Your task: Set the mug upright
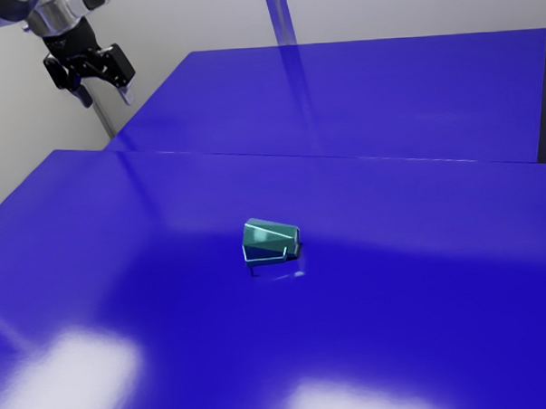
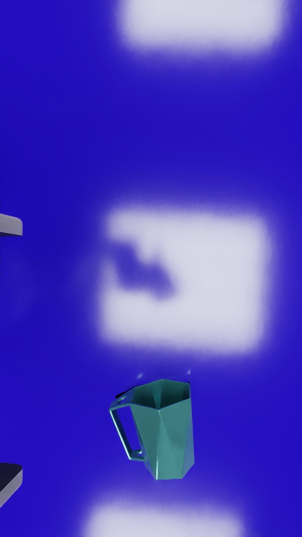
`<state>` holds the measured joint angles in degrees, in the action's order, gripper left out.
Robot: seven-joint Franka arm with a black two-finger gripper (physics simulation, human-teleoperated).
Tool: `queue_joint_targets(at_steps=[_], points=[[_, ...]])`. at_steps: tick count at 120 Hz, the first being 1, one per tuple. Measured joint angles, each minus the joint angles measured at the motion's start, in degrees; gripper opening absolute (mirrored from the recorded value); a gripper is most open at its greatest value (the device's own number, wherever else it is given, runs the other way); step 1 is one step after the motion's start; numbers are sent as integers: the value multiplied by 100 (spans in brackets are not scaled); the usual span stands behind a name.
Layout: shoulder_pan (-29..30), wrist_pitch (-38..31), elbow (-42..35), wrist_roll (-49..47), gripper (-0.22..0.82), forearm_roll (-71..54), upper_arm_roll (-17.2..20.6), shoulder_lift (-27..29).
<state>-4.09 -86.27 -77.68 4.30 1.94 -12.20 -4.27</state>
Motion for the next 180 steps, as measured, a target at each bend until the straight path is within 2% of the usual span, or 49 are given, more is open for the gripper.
queue_joint_targets(at_steps=[12, 20, 42, 62, 82, 101, 136, 180], points=[[-247, -40, -284, 4, 59, 164, -19, 77], [-272, -328, -783, 6, 59, 663, -31, 125], [21, -1602, -2870, 459, 58, 3177, -51, -1], [341, -2290, -3964, 1396, 58, 5256, -132, -337], [406, -2415, -4071, 2378, 59, 6467, -227, -982], [368, -2441, -4039, 3118, 59, 7007, -230, -1287], [224, -2545, -4003, 4054, 59, 7754, -139, -1600], [57, -2590, -4029, 4724, 59, 8204, -61, -1730]])
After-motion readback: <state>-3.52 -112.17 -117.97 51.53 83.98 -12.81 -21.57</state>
